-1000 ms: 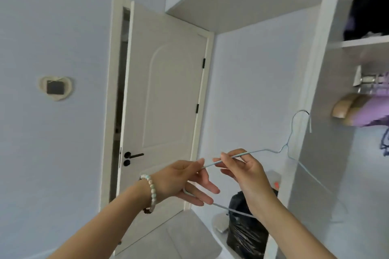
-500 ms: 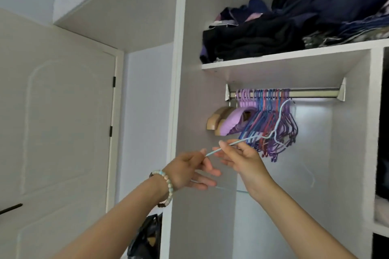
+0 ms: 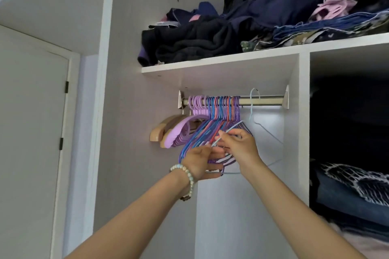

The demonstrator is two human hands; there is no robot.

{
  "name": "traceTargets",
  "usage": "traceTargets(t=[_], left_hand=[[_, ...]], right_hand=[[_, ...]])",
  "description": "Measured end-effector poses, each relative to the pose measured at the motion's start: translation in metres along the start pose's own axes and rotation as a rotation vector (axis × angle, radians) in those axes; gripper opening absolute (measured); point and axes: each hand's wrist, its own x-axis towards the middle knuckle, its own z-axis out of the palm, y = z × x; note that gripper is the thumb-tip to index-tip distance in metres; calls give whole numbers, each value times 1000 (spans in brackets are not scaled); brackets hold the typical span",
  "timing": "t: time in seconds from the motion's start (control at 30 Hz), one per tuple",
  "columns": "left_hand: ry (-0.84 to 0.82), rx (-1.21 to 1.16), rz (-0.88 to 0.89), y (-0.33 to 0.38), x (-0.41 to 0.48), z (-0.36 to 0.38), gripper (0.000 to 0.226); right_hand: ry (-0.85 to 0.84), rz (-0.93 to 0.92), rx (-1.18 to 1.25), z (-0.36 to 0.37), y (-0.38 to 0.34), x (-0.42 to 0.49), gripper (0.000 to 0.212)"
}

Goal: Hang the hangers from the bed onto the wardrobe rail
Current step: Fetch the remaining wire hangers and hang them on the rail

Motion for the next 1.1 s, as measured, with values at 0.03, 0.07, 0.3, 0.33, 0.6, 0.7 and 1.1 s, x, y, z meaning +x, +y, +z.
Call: traceTargets(t=[0.03, 0.07, 0.3, 0.33, 0.6, 0.7, 1.1], left_hand=[[6, 18, -8, 0, 7, 5, 30], [14, 44, -16, 0, 15, 8, 27], [6, 203, -10, -4, 58, 22, 30], [2, 211, -5, -4, 64, 23, 29], [28, 267, -33, -15, 82, 19, 29], [28, 272, -38, -17, 81, 14, 28], [69, 314, -23, -9, 43, -36, 22]], right_hand=[[10, 2, -1, -5, 0, 8, 19], [22, 6, -9, -9, 2, 15, 20], [79, 19, -99, -22, 15, 60, 24], [79, 26, -98, -22, 16, 65, 23], [44, 134, -149, -23, 27, 80, 30], [27, 179, -150, -25, 26, 80, 29], [43, 69, -410, -10, 22, 53, 44]])
